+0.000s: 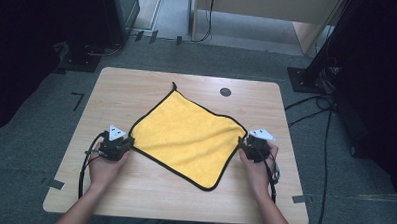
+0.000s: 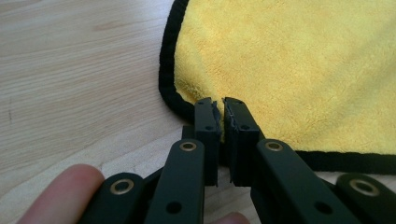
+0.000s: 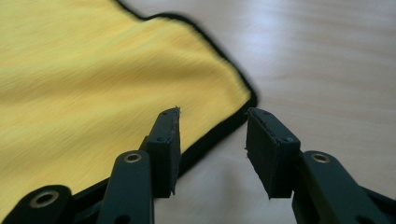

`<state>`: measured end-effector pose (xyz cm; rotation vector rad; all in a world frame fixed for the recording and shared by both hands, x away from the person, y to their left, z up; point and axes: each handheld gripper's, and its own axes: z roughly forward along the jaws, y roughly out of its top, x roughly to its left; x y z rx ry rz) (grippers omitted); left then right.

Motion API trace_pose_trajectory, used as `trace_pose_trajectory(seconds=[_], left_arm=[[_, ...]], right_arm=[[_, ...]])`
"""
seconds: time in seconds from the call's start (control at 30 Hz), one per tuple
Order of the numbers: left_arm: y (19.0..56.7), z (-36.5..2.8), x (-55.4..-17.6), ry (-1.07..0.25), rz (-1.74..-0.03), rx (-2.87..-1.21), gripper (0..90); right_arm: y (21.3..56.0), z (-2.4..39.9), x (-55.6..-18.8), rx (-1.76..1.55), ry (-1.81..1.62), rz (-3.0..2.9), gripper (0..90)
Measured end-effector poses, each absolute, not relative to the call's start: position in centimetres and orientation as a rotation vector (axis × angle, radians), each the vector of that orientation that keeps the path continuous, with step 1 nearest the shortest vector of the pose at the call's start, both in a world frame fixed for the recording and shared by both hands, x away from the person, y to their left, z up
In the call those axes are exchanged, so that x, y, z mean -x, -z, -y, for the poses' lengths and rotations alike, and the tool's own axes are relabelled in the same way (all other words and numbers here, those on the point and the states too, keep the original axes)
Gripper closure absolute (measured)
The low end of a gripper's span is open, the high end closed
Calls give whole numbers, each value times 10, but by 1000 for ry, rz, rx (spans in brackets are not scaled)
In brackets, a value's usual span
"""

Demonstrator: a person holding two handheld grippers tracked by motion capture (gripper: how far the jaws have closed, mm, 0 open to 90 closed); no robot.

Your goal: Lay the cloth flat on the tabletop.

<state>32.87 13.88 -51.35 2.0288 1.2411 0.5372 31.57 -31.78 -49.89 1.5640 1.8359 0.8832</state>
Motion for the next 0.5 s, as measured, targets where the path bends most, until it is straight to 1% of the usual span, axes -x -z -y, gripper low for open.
trace_pose_trajectory(seconds=[0.07, 0.2, 0.37, 0.5], left_arm=[[513, -138, -327, -544, -1234, -2038, 853], [514, -135, -322, -572, -1217, -2052, 853], [514, -135, -321, -570, -1217, -2051, 853], [514, -135, -320, -572, -1216, -2050, 853]], right_arm=[[501, 307, -294, -1551, -931, -1895, 543], [504, 284, -264, -1510, -958, -2020, 525], [502, 259, -235, -1473, -991, -2131, 497], [512, 248, -224, -1451, -944, -2181, 507]])
